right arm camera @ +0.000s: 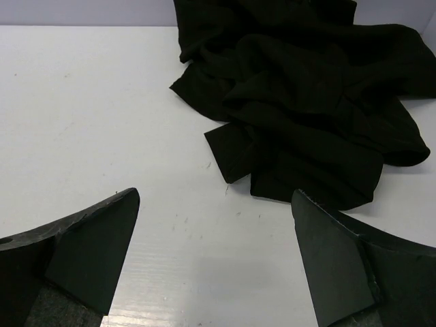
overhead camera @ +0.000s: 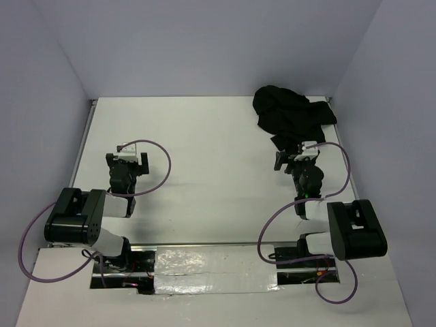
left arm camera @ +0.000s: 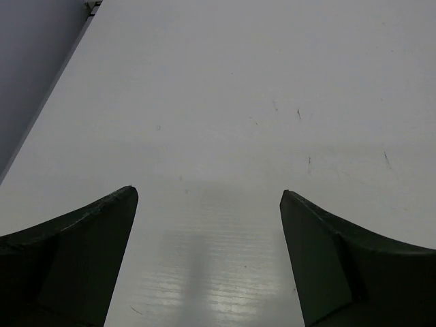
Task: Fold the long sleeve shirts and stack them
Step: Move the shirt to the center of the board
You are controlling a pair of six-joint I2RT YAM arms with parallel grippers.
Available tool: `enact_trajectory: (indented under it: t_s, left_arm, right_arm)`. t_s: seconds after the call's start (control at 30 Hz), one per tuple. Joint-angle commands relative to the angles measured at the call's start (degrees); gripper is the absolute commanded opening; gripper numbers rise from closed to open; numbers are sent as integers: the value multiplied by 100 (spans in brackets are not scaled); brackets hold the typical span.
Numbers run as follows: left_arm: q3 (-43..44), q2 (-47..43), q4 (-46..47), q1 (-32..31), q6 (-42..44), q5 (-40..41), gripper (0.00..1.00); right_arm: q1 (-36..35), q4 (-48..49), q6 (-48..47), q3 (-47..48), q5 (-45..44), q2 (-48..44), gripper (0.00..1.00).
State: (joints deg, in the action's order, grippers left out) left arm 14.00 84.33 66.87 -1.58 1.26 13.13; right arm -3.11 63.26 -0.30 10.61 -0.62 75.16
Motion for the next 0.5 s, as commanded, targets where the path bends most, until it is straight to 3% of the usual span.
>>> enact_trajectory:
  t_s: [0.0,0.07,0.1,0.17,0.2,0.23,0.27,0.3,0.33,0.37,0.4,0.47]
  left_arm:
    - [24,-75,265,18,-82,-91,99]
    - [15,-75,256,18,-82,-100,99]
    - [24,-75,265,18,-82,-91,99]
    - [59,-93,274,53,5,-352,99]
    - [181,-241,-457,79,180,-911,99]
    - [1070,-808,-1630,79,582,-1848,99]
    - [1783,-970,-2895,62,665,-2179,99]
    - [2513,-989,-4883,70,561,-2296,99]
    - [3903,-850,-5573,71,403,-2288,99]
    - [4483,-727,-6137,71,402,-2288,99]
    - [5437,-586,-7265,71,454,-2358,99]
    - [6085,-129,-8142,18,568,-2324,99]
  right_arm:
    - [22,168,-15,161,-16,-62,100]
    - [13,-566,12,563,-279,-455,100]
    - [21,-1596,12,774,-263,-658,100]
    - [21,-2420,308,1485,-149,-1079,100]
    - [30,-3033,406,1714,34,-1143,100]
    - [30,-3379,416,2299,297,-1152,97]
    - [30,-3791,408,2662,456,-1013,89]
    - [30,-4613,416,3031,449,-855,52]
    - [30,-4961,590,3731,327,-688,36]
    - [39,-5399,696,4033,161,-312,26]
    - [48,-5569,784,4567,-24,-82,40]
    - [57,-5929,943,5149,-104,647,76]
